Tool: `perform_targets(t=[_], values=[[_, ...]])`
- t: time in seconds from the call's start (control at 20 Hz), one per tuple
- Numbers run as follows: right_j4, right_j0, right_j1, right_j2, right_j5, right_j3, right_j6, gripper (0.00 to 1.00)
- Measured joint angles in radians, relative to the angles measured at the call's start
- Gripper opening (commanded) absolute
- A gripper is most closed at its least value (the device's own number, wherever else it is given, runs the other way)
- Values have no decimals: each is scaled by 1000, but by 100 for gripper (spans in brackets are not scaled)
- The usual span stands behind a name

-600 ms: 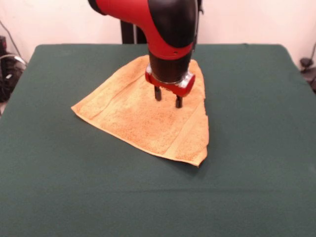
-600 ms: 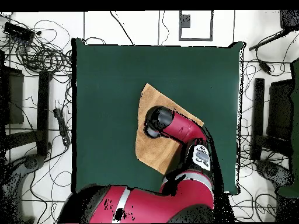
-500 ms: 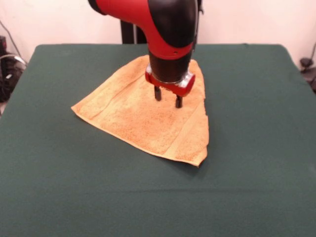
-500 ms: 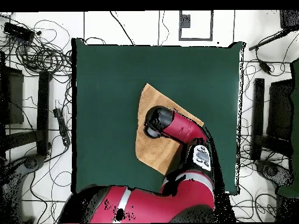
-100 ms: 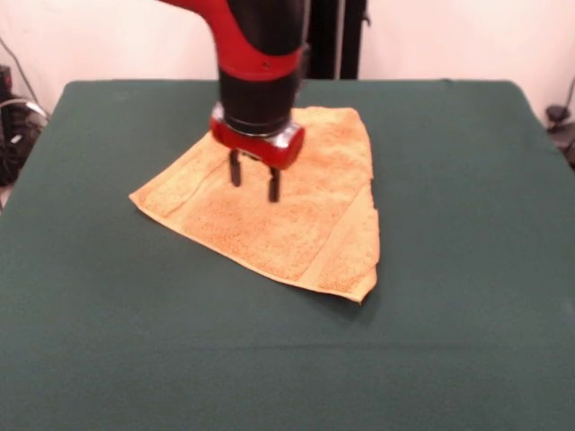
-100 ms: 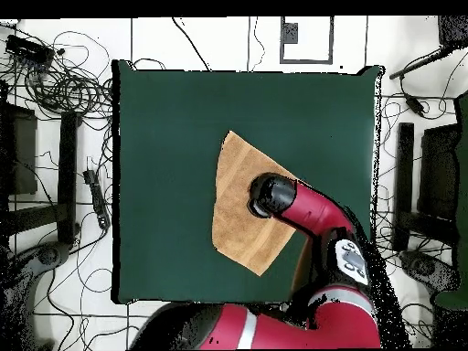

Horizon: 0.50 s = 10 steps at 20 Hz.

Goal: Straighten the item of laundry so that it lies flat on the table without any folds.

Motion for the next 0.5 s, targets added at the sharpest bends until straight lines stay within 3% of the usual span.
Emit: perform_targets(t=[0.5], values=[[-43,-21,-28,10,-22,4,0,100]])
